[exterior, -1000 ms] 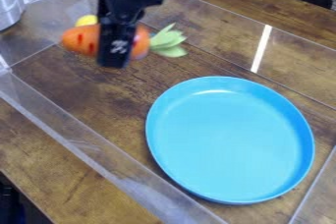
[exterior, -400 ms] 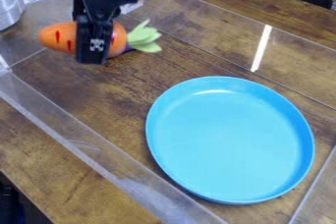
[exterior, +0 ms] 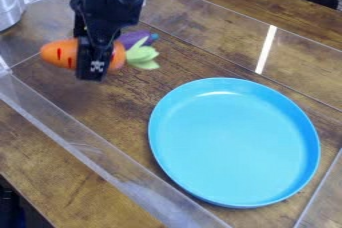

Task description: Remove the carrot from inside the blue tray and put it on the table

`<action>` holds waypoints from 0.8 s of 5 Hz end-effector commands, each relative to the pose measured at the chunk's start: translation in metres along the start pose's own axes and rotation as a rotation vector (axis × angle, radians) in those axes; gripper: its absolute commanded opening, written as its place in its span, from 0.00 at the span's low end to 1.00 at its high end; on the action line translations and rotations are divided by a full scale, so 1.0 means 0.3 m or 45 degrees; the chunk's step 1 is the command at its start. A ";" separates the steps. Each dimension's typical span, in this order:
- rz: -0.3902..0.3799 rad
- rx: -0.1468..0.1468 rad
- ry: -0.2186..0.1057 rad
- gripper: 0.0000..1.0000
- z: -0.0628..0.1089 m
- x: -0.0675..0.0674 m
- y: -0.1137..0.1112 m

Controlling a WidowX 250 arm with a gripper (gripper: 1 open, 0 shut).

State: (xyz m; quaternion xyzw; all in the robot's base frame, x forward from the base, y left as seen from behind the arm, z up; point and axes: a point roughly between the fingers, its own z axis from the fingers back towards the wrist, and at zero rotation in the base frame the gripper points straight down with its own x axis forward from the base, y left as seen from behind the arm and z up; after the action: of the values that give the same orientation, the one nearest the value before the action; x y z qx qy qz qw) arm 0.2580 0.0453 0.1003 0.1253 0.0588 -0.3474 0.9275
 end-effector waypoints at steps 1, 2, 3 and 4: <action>-0.010 0.052 -0.019 0.00 0.004 0.011 0.004; -0.022 0.076 -0.014 1.00 -0.025 0.027 0.010; -0.039 0.084 -0.031 1.00 -0.079 0.040 0.009; -0.063 0.117 -0.025 1.00 -0.119 0.059 0.008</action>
State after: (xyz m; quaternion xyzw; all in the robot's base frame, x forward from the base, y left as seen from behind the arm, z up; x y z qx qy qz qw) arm 0.2691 0.0488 0.0554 0.1570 0.0526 -0.3713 0.9136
